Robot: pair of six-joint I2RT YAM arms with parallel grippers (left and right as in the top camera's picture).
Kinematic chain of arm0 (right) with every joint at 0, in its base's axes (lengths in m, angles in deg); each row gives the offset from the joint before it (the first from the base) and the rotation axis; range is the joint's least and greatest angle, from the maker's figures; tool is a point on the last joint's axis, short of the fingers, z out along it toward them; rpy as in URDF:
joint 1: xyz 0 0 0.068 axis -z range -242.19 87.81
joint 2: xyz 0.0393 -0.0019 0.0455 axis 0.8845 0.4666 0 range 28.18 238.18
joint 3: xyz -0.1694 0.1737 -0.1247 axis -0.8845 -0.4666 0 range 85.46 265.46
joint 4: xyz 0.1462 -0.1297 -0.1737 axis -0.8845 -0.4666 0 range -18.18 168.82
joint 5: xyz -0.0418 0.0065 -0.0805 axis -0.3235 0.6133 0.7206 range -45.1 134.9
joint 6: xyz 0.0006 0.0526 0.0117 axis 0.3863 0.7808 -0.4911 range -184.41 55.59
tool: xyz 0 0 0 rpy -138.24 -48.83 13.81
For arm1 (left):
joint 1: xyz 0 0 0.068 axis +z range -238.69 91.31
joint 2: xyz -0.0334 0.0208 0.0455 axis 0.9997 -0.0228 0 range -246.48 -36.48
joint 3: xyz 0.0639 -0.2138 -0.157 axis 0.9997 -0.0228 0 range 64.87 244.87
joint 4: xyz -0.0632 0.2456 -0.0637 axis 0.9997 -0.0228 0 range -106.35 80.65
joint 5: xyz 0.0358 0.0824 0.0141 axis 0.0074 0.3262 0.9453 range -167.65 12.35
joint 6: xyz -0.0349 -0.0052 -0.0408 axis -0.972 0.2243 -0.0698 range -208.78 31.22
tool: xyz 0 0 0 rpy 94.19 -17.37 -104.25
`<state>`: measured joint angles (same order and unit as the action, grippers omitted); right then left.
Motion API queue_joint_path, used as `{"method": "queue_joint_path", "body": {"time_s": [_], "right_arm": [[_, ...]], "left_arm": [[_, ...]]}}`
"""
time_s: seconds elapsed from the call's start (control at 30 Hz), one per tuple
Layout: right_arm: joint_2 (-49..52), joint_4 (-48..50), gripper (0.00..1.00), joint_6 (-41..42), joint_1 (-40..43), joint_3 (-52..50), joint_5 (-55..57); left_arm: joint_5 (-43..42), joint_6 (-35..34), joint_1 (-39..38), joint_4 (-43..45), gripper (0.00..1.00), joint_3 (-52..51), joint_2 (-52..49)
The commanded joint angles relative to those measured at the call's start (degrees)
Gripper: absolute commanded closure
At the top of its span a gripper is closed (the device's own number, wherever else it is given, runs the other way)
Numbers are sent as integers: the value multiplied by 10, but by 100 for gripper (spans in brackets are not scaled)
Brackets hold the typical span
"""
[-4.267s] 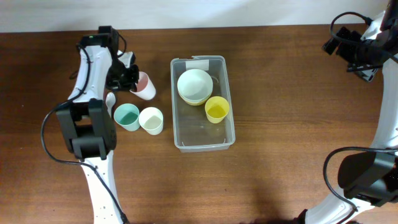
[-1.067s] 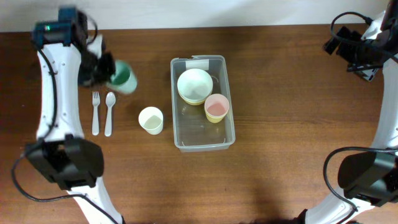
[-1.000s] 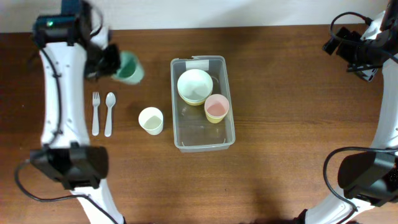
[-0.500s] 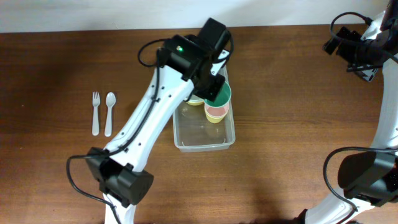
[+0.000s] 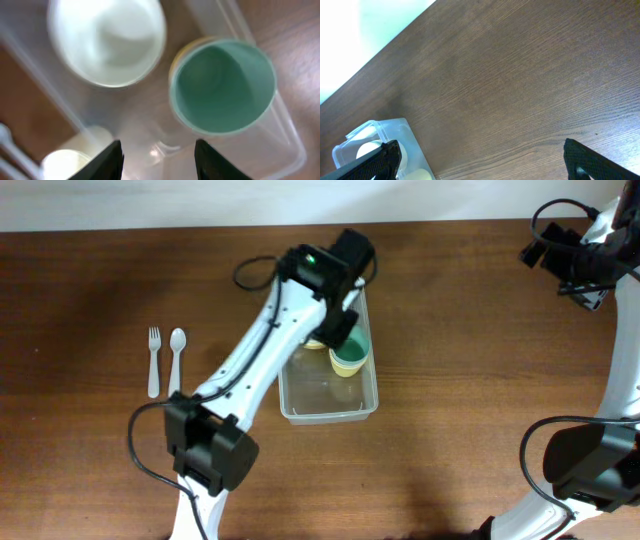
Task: Pack container
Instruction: 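Carry the mint green cup and stack it into the pink cup, then move the left gripper to the cream cup and grasp it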
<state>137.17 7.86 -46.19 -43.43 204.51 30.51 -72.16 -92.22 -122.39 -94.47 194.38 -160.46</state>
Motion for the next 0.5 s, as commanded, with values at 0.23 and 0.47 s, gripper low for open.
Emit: {"method": "queue_joint_path", "body": {"time_s": [0.23, 0.47], "right_arm": [[1, 0, 1, 3, 0, 1, 1], [1, 0, 1, 3, 0, 1, 1]], "left_arm": [[-26, -23, 194, -116, 45, 132, 56], [-117, 20, 295, -73, 50, -77, 56]]}}
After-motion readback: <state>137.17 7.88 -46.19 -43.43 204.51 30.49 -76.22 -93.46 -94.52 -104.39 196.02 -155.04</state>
